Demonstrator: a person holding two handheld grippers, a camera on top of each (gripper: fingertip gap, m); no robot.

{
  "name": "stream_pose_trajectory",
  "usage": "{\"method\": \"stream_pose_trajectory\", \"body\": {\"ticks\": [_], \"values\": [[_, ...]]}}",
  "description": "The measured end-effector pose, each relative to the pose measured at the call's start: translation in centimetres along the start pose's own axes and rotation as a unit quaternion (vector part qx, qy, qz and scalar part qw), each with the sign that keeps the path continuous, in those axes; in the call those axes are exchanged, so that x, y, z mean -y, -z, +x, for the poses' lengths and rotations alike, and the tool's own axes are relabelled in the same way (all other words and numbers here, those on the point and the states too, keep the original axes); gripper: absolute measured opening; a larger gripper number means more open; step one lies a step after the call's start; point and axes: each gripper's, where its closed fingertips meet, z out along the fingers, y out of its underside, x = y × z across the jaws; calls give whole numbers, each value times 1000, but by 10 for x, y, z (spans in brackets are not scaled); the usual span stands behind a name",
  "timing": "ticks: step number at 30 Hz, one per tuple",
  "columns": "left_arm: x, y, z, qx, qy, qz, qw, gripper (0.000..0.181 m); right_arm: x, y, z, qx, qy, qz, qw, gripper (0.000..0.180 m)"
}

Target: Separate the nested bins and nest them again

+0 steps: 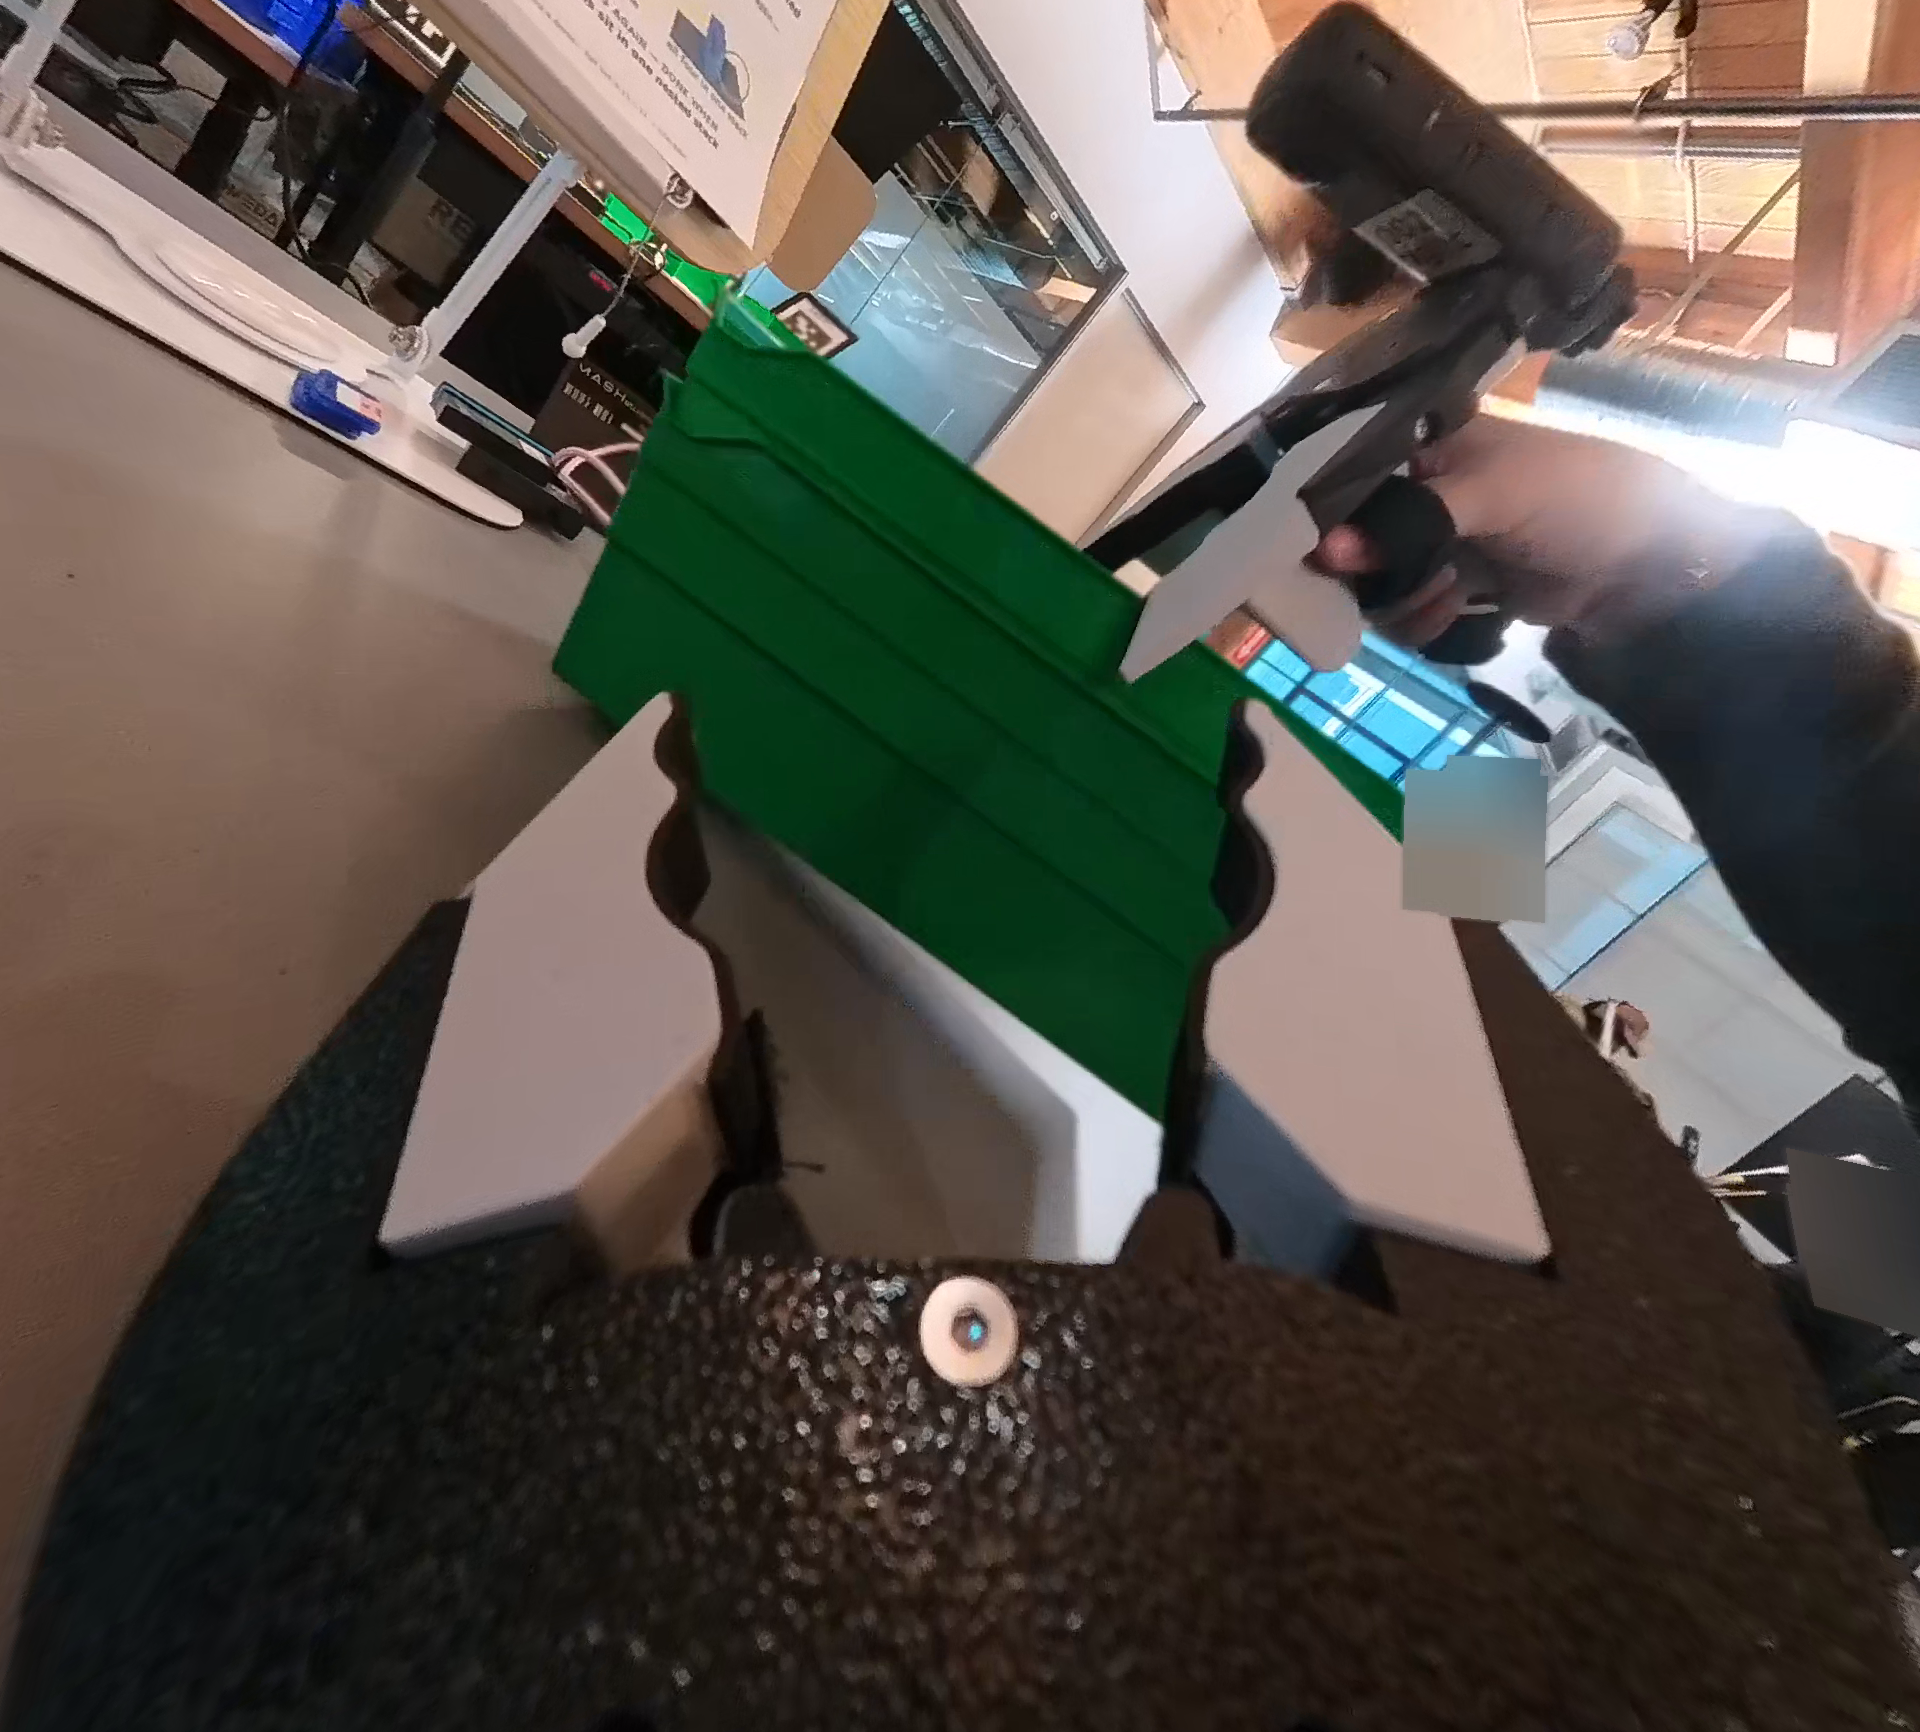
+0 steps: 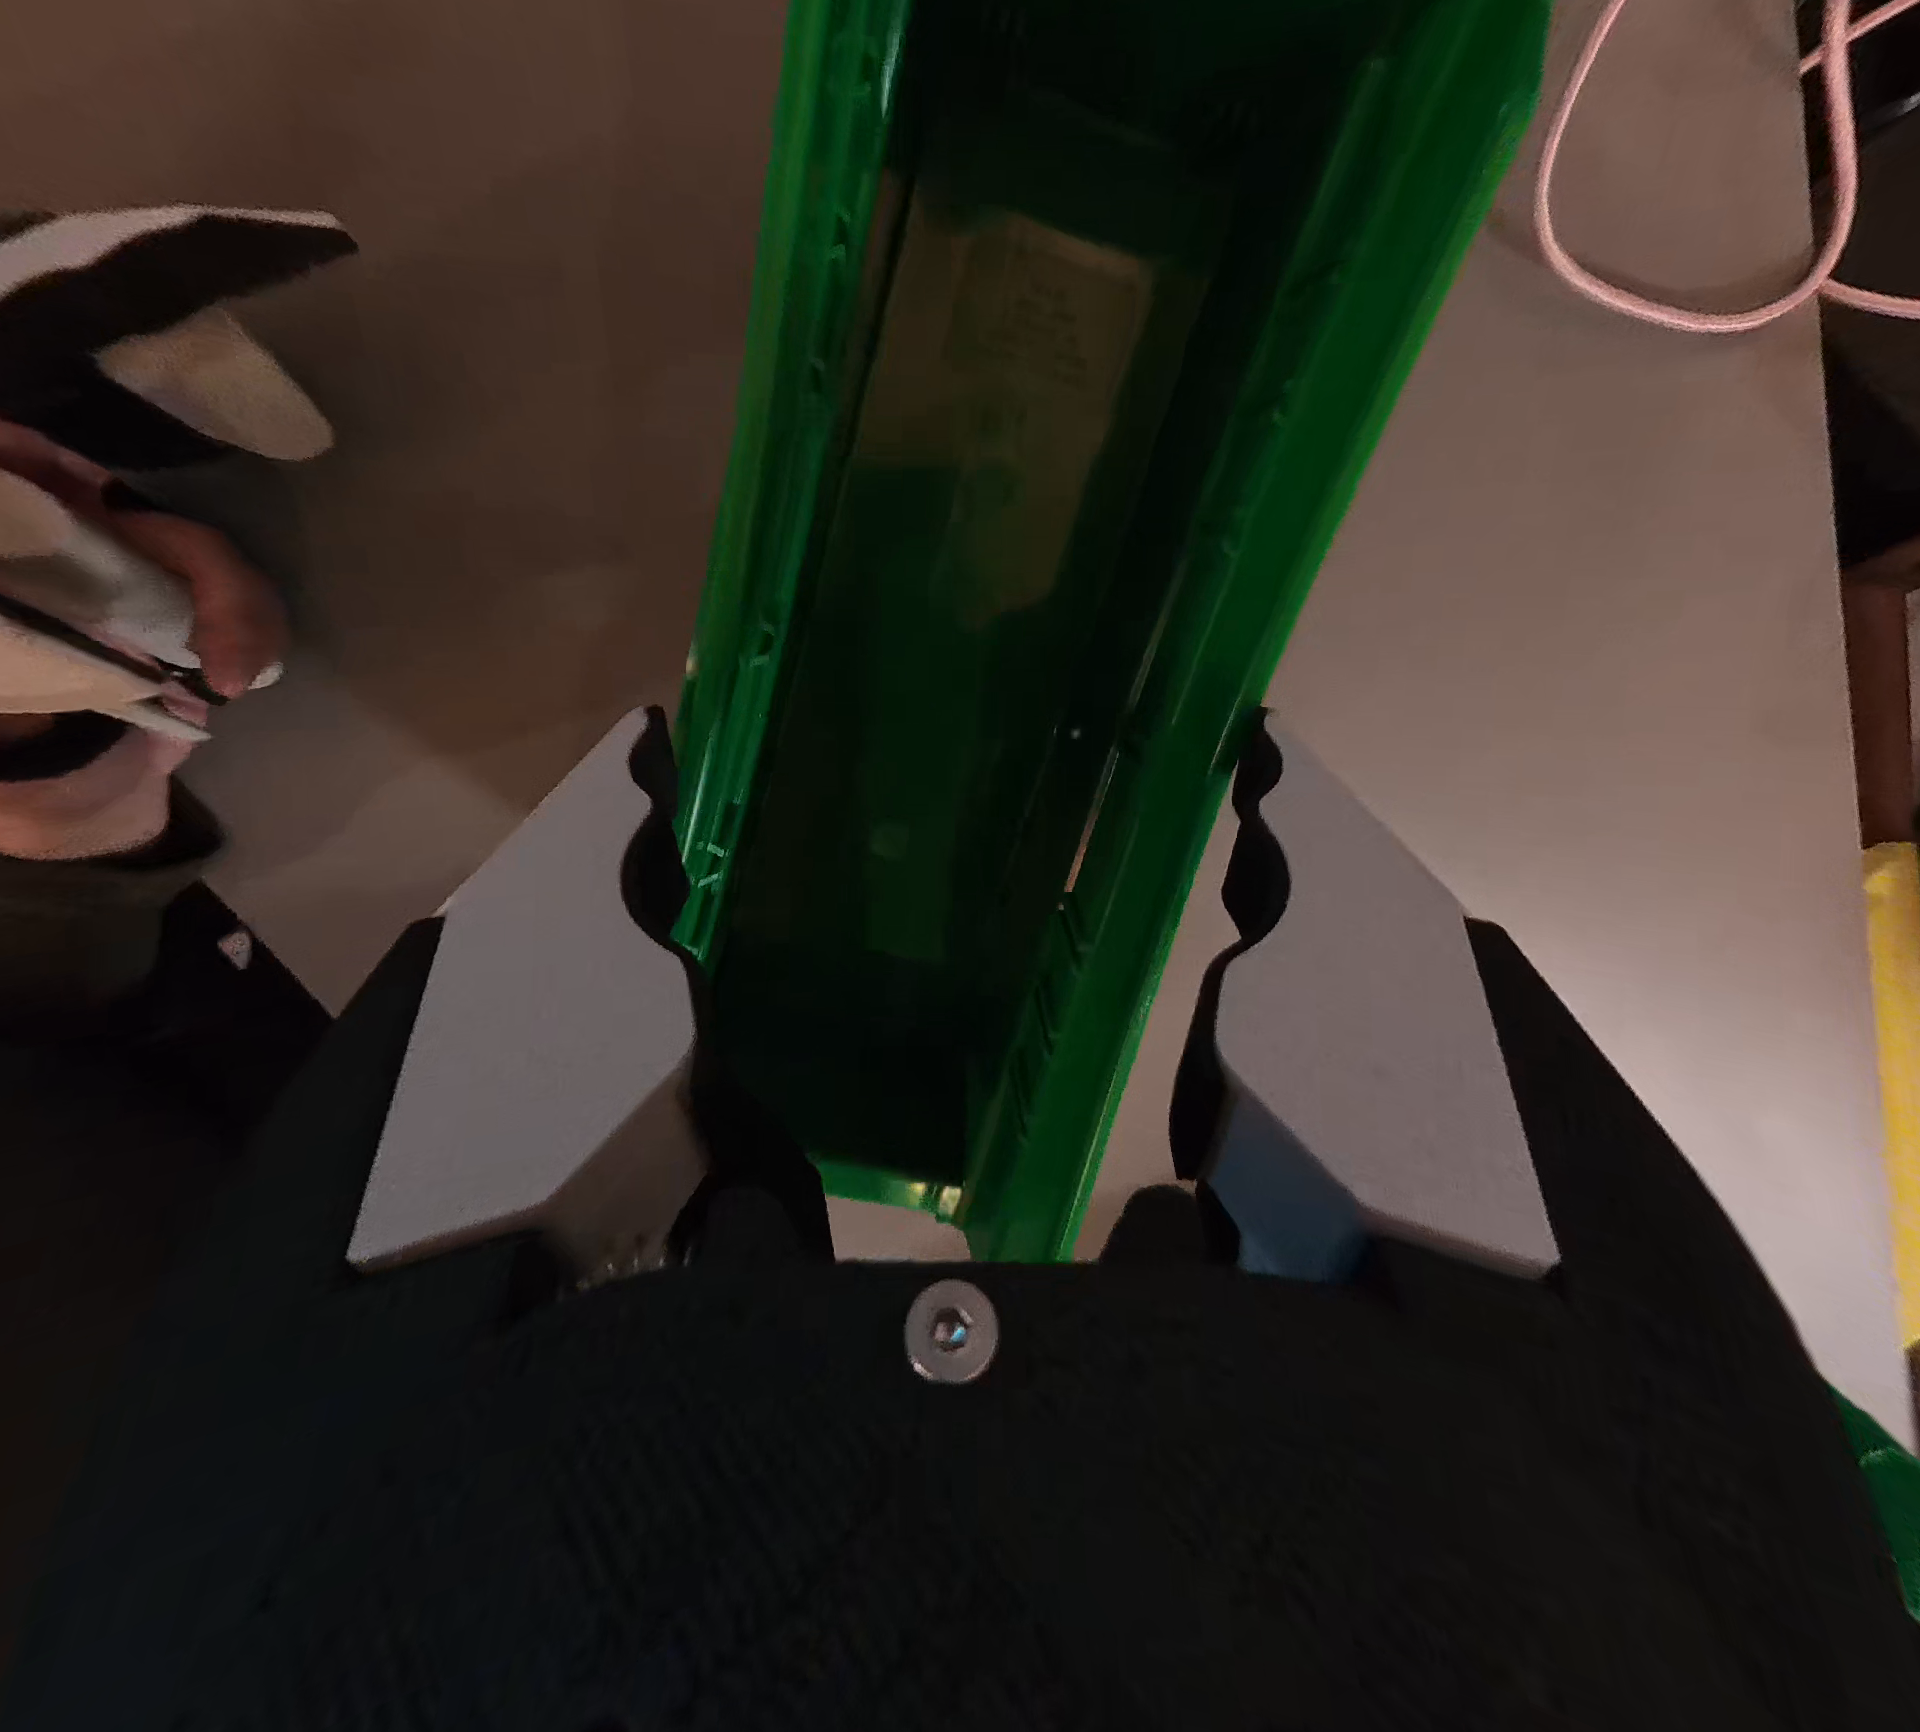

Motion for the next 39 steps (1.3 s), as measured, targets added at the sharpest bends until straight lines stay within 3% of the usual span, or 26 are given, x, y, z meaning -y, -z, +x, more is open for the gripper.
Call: {"method": "stream_pose_trajectory", "body": {"ticks": [14,19,22,26,31,37,39], "values": [[1,1,1,-4,7,2,1000,99,3,65,7,-3,-3,61,998,107],[1,1,0,-5,9,3,1000,99,-16,117,51,-26,-68,135,988,107],[0,0,0,-3,8,0,1000,98,-52,130,92,-73,-129,146,978,107],[0,0,0,-4,9,0,1000,98,-125,111,145,-141,-210,117,960,106],[-1,-1,0,-2,8,-3,1000,97,-206,57,192,-143,-338,105,924,106],[-1,0,-1,-1,7,-3,1000,97,-253,15,201,-152,-409,123,891,108],[-2,-1,0,-1,5,-5,1000,97,-261,5,203,-166,-418,132,883,116]]}}
